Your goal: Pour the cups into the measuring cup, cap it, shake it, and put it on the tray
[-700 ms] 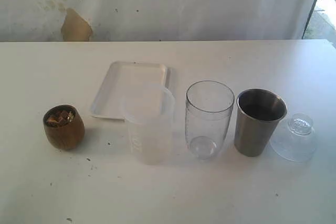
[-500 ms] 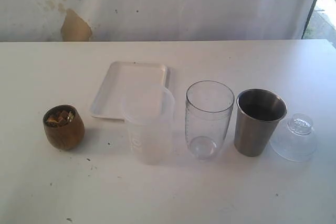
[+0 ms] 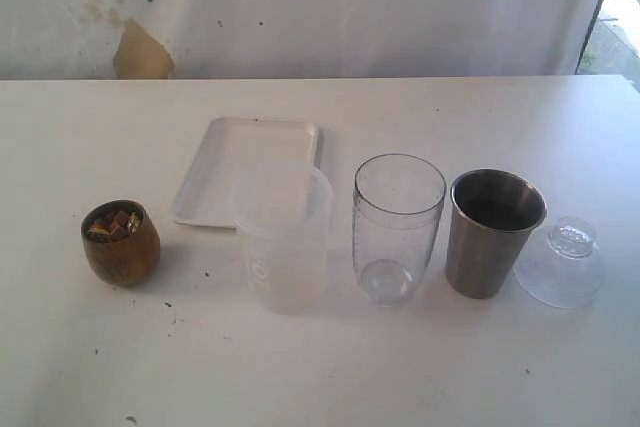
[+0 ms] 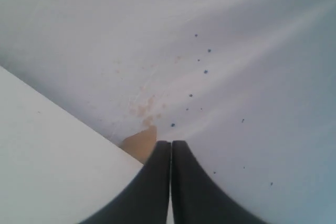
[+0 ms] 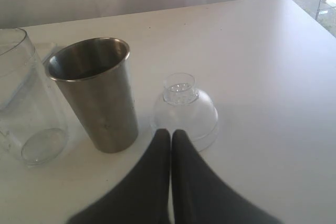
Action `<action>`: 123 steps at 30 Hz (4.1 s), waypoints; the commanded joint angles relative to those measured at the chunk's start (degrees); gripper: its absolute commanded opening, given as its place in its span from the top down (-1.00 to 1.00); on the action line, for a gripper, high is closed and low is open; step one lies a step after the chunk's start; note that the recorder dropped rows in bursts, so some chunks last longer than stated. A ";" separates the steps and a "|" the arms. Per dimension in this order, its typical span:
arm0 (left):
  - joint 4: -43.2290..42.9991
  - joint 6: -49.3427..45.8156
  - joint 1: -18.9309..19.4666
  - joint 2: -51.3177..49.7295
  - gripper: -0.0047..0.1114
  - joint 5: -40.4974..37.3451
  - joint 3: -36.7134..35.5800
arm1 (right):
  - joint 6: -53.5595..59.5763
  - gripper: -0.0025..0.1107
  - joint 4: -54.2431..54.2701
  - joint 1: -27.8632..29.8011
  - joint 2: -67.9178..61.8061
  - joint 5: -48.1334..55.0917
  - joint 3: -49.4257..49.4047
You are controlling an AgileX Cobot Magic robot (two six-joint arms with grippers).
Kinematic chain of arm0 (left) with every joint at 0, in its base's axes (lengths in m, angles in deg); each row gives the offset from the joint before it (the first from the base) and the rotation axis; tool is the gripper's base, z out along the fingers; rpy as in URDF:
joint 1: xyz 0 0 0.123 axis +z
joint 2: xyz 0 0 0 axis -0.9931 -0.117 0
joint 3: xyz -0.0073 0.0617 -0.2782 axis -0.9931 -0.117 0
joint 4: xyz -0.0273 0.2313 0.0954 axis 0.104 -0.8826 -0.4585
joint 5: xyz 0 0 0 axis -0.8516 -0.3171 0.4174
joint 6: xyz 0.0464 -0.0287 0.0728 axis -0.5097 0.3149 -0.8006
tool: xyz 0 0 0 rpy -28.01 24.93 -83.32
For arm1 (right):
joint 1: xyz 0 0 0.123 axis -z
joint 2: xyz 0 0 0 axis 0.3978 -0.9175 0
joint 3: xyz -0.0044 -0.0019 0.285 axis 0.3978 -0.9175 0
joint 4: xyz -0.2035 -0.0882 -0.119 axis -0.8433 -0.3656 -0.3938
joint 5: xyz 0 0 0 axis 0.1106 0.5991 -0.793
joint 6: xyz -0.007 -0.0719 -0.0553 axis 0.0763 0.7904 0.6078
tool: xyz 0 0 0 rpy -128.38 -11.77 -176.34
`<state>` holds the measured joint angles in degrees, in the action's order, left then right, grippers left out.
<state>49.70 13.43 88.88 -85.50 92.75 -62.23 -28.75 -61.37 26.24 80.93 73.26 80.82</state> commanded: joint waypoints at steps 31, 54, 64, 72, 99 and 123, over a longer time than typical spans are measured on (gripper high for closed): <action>-63.90 7.82 -3.81 -91.50 -0.88 57.48 8.19 | 0.37 0.96 -0.36 -0.09 0.32 -0.38 -0.27; -57.69 -7.50 -5.82 -117.77 -0.88 64.13 25.08 | 0.37 0.96 -0.25 -0.09 0.32 -0.38 -0.27; -60.39 -6.94 -5.82 -119.93 -0.88 62.70 28.89 | 0.37 0.96 -0.25 -0.09 0.32 -0.38 -0.27; -59.60 -2.39 -5.82 -120.34 0.60 58.14 29.04 | 0.37 0.96 -0.35 -0.09 0.32 -0.38 -0.27; -60.26 14.30 -18.73 -96.14 0.92 35.59 48.71 | 0.37 0.96 -0.35 -0.09 0.32 -0.38 -0.27; -66.11 -6.36 -40.61 -114.37 0.92 21.21 79.00 | -0.41 0.96 -0.35 -0.09 0.32 -0.38 -0.27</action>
<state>-16.40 11.40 49.14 -199.48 113.37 15.61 -28.97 -61.37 26.24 80.93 73.26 80.82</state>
